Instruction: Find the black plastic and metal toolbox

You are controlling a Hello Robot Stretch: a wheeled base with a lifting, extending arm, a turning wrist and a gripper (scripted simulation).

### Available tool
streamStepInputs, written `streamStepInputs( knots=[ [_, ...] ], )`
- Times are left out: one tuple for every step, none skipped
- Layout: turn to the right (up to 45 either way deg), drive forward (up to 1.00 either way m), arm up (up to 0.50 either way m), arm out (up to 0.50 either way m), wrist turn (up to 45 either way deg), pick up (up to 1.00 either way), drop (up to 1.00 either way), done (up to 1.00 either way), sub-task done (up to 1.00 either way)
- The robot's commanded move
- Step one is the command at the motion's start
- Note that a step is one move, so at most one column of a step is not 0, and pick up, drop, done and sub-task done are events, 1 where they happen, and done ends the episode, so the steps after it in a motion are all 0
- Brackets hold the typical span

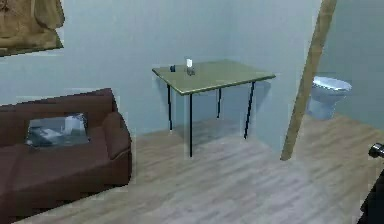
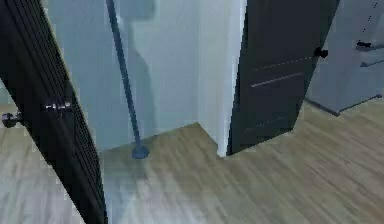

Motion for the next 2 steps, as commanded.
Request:
streamStepInputs(
  knots=[
    [-27.0,0.00,0.00,0.00,0.0,0.00,0.00,0.00,0.00],
    [-3.0,0.00,0.00,0.00,0.0,0.00,0.00,0.00,0.00]
  ],
)
